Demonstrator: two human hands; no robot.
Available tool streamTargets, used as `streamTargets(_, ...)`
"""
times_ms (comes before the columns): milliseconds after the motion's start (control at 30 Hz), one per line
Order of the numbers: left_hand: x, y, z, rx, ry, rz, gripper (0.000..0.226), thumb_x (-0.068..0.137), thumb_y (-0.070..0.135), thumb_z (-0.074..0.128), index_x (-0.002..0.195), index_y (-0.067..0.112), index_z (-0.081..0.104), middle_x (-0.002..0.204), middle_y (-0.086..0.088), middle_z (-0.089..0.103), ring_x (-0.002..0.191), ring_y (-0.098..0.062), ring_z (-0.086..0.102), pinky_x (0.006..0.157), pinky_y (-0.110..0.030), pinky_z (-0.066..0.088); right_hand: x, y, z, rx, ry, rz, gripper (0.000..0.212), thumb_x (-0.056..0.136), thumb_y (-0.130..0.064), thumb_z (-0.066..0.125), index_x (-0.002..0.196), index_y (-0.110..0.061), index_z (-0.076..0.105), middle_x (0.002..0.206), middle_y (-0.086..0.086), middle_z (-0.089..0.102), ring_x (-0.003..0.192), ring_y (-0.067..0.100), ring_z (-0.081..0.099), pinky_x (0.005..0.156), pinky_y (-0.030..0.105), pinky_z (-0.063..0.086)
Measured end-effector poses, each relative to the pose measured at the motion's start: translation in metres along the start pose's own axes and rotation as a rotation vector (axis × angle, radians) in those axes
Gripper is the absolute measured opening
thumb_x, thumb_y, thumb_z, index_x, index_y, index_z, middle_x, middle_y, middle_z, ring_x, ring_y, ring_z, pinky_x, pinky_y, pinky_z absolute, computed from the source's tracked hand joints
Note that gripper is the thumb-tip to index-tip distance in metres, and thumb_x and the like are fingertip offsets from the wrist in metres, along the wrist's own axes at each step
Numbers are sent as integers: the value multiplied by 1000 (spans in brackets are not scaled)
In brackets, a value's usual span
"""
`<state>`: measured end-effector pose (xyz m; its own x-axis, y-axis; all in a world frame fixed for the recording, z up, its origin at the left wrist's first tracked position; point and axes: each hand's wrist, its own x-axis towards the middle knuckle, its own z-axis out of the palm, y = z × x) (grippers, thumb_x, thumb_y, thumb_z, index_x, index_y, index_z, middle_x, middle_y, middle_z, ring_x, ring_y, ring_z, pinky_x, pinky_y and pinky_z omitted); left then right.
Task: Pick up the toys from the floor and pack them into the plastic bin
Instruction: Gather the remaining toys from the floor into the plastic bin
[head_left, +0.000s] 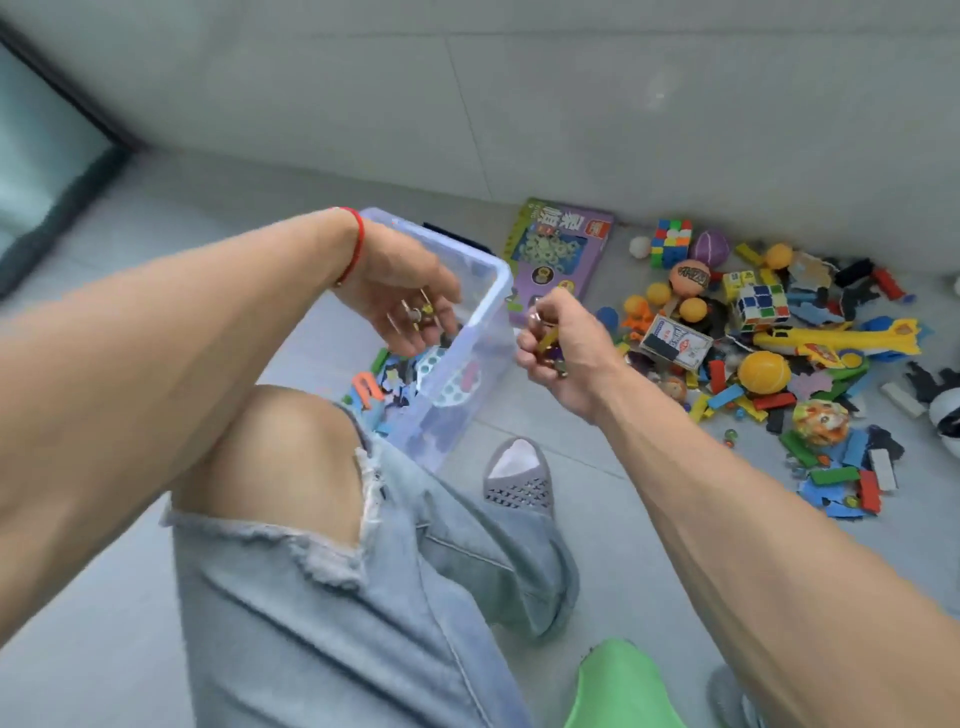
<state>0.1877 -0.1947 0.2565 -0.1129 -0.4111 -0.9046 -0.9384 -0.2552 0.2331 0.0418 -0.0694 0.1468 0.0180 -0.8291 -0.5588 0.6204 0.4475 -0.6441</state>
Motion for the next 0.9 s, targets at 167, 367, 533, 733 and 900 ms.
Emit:
streamTargets(167,-13,-95,-37,-633,235,-23,28,98,24,44,95,0,58,108,-26,61,87,-35,67,78,-41,60,18,-9,112,-119,-12,141,8,79,-15,48,74,-13,54,63,6,50,49,18,42,51,23,46)
streamTargets(367,-8,-156,-27,-994,275,50,44,96,26,51,132,2,48,139,-35,40,118,-45,56,88,-44,53,17,-10,147,-28,69,264,35,87,-25,55,112,-8,38,111,13,43,111,34,53,104,56,42)
streamTargets(533,-10,-148,-14,-911,272,216,30,93,25,53,114,6,61,126,-26,58,111,-37,65,94,-45,52,15,-29,127,-316,71,223,51,91,-26,56,133,0,44,135,24,45,128,47,44,89,58,53)
streamTargets(733,-5,-103,20,-761,-53,403,42,91,29,56,128,10,58,118,-17,70,115,-37,64,104,-54,45,-28,-94,54,-1027,104,99,26,95,-23,55,107,-1,64,107,16,64,90,30,63,98,50,53)
streamTargets(900,11,-54,51,-536,-181,410,37,91,29,63,124,15,60,120,-16,69,108,-34,68,96,-51,52,-57,-168,-4,-1620,75,88,27,98,-27,58,110,-5,68,106,11,73,95,27,72,86,45,60)
